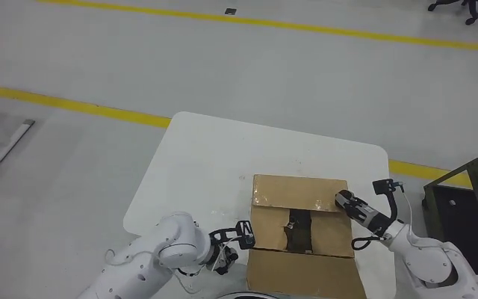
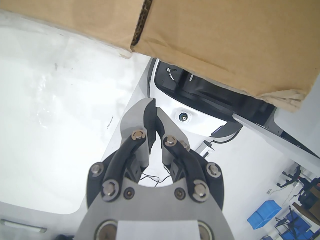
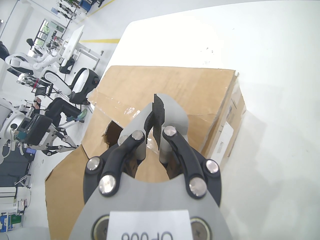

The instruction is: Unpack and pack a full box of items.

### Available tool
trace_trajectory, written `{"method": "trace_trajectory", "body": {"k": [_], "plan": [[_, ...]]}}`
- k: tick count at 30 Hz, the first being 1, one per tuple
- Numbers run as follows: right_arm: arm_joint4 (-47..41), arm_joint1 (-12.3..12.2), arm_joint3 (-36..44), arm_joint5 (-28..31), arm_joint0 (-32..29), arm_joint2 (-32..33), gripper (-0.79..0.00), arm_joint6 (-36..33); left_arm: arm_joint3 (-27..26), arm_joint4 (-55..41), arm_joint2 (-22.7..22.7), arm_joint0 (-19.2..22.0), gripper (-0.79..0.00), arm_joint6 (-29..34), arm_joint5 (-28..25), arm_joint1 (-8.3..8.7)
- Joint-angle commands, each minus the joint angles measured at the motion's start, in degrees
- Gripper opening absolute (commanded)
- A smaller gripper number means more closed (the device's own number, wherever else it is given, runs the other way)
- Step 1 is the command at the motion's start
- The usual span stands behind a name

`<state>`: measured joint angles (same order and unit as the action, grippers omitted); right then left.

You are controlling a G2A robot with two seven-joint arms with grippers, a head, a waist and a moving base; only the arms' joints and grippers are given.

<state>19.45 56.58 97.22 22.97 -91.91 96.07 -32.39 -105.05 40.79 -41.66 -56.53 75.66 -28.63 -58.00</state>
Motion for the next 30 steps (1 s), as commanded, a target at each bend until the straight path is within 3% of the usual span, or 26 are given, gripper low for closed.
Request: {"method": "trace_trajectory", "body": {"k": [1,6,12,30], "plan": [[-0.16,-0.01,0.1,-0.06,-0.18,0.15,-0.785,0.11,0.67,-0.17,1.05,0.96,-0.785,0.22,0.23,0.25],[-0.46,-0.01,0.45,-0.13,-0.38,0.32,-0.785,0.27,2.17,-0.08,3.44,2.26,-0.785,0.8,0.81,0.84],[-0.27,-0.03,0.69,-0.11,-0.43,0.27,-0.785,0.17,2.05,-2.53,6.0,4.19,-0.785,-2.01,-2.0,1.52],[0.36,-0.04,0.96,-0.16,0.14,-1.24,-0.785,-0.95,0.95,-6.41,7.08,7.21,-0.785,-7.23,-7.22,3.26]]}}
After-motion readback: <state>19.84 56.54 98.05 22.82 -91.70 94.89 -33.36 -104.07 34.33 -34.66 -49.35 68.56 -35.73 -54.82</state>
